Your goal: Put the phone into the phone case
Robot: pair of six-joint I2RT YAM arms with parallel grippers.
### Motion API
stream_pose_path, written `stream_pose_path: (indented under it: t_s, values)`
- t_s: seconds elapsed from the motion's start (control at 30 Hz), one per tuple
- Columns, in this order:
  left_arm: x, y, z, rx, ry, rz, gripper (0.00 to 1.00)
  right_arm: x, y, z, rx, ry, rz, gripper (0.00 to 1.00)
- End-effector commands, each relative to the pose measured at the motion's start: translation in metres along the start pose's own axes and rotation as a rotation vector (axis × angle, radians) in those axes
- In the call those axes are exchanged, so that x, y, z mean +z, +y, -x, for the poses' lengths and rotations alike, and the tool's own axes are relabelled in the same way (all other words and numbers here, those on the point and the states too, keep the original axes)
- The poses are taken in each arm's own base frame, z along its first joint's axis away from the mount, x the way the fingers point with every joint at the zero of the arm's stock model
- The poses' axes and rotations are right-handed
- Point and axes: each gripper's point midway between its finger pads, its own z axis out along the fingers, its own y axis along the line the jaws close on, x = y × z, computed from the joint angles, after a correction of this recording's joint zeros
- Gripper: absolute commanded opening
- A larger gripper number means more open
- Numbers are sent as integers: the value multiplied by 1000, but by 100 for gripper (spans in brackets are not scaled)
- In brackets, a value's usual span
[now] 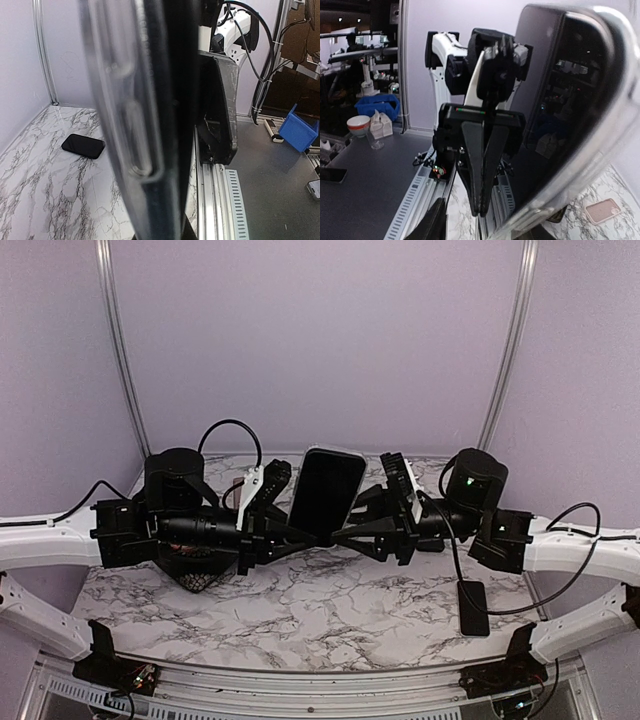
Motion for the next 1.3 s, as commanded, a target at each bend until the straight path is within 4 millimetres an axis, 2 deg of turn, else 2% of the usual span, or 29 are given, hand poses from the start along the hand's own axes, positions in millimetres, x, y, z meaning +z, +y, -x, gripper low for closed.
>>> stream_pose_path:
  t_s: [0.0,0.13,0.17,0.23,0.43,0.47,0.53,0.67,0.7,0.77,0.83,0.9,1.0,1.17,1.2,1.23,1.27]
  values:
    - [-13,-6,39,38,-140,-11,0,-6,5,-7,20,13,7,33]
    - [-9,-7,39,27,-139,-22,0,-1,2,-6,24,9,19,31]
    - [-9,-7,39,26,-139,-23,0,2,2,-6,29,12,30,24]
    - [-9,-7,40,27,-140,-23,0,5,2,-6,34,25,51,0]
    - [-14,-10,31,35,-133,-28,0,-1,3,7,-8,5,30,0]
    - [-15,-12,31,41,-133,-34,2,-3,3,7,-14,2,23,0]
    - [-20,-12,34,59,-143,-24,57,-3,3,6,-13,10,19,0]
    - [-32,-2,50,100,-186,65,83,0,1,-1,7,38,28,0]
    - [-33,-1,56,108,-196,76,86,1,2,-2,10,41,35,0]
    - [-30,1,65,108,-207,75,86,4,2,-5,15,47,46,0]
    - [-26,3,73,93,-214,73,79,7,2,-8,20,55,57,0]
    - [-21,4,77,83,-217,68,54,9,2,-8,19,56,61,0]
    - [-19,6,83,70,-225,70,0,9,3,-11,23,62,67,0]
    - [-18,3,83,70,-222,54,1,8,3,-15,28,77,65,0]
    - [-18,2,83,72,-223,46,26,8,4,-15,27,79,65,0]
    - [-18,1,84,73,-225,42,42,8,4,-15,27,79,65,0]
    - [-18,0,84,77,-226,37,48,8,4,-16,27,81,65,0]
